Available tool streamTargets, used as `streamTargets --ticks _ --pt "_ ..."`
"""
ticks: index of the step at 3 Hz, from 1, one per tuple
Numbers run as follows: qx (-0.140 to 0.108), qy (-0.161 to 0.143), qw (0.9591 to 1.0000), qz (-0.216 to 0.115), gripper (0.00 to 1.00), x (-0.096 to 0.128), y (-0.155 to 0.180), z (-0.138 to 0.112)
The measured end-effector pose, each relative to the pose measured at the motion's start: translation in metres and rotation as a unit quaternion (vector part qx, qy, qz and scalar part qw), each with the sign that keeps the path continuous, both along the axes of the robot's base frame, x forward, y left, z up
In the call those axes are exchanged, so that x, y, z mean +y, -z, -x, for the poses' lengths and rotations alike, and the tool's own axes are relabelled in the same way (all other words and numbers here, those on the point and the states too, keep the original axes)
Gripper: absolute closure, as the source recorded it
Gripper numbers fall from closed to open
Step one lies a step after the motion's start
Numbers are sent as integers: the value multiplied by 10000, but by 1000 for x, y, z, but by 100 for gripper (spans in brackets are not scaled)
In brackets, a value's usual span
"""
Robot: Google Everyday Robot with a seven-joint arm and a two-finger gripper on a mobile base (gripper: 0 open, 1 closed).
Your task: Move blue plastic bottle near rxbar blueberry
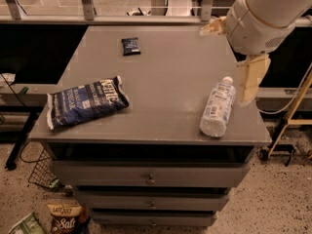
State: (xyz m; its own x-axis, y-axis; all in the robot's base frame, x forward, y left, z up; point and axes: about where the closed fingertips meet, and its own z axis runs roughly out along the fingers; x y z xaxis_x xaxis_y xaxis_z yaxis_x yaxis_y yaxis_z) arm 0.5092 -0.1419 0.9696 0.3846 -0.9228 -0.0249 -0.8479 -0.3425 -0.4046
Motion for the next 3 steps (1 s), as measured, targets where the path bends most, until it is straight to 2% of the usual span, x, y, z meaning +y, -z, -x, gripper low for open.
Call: streamTargets --ticks 1,2,3 --pt "347 -262 9990 75 0 0 22 -19" --pt "690 -367 9969 5 0 -5 44 -37" --pt "897 -388 9952 -55 0 -7 64 -50"
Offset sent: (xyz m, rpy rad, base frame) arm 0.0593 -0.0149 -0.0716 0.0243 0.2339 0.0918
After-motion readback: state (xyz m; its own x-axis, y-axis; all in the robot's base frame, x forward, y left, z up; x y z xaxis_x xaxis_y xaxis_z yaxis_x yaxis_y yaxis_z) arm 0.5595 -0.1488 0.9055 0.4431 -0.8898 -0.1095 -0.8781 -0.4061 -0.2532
